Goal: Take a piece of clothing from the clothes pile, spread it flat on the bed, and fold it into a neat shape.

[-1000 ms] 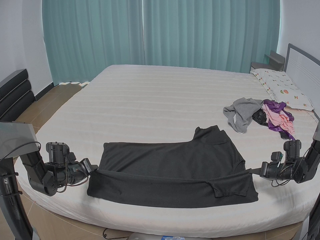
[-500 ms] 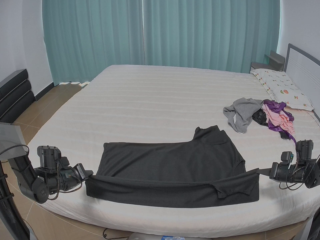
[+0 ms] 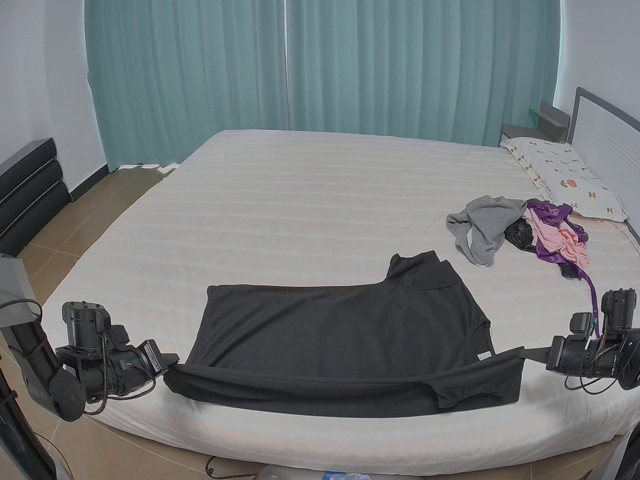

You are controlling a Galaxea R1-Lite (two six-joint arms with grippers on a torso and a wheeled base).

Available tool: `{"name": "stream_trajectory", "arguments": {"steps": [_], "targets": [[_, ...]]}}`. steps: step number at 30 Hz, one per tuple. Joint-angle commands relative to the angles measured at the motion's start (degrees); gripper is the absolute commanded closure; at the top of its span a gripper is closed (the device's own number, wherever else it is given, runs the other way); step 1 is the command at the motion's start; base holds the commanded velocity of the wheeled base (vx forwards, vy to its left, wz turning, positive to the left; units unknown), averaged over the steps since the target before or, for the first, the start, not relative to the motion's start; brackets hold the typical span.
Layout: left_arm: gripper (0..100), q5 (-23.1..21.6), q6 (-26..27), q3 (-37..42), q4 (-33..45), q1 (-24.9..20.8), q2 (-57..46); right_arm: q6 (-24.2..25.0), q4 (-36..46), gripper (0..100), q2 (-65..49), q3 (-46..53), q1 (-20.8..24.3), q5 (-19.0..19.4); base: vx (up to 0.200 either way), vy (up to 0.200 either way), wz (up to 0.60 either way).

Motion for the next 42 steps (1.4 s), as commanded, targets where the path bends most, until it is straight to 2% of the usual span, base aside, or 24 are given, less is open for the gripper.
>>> {"name": "stream_trajectory", "arguments": {"steps": [1,16,23,32,42], "targets": [[100,0.0,0.0,1.6,0.0,0.0,-1.1,-0.3,0.0,100,-0.8,1.2,-0.1,0.0,0.0,0.0,0.0],[100,0.0,0.2,5.6,0.1,0.1,-4.9,-0.5,0.2,100,-7.4,6.0,-0.2,-0.1,0.0,0.0,0.0],[100,0.0,0.2,5.3,0.3,-0.3,-4.6,-0.6,0.2,100,-5.5,6.1,-0.1,-0.2,0.0,0.0,0.0],[100,3.2,0.1,-0.9,0.1,-0.5,3.1,-0.5,0.4,100,1.9,-1.2,0.7,-0.8,0.0,0.0,0.0],[100,3.7,0.1,-8.0,0.6,-0.6,8.8,-0.3,0.4,100,9.6,-7.5,2.5,-2.6,0.0,0.0,0.0]]}}
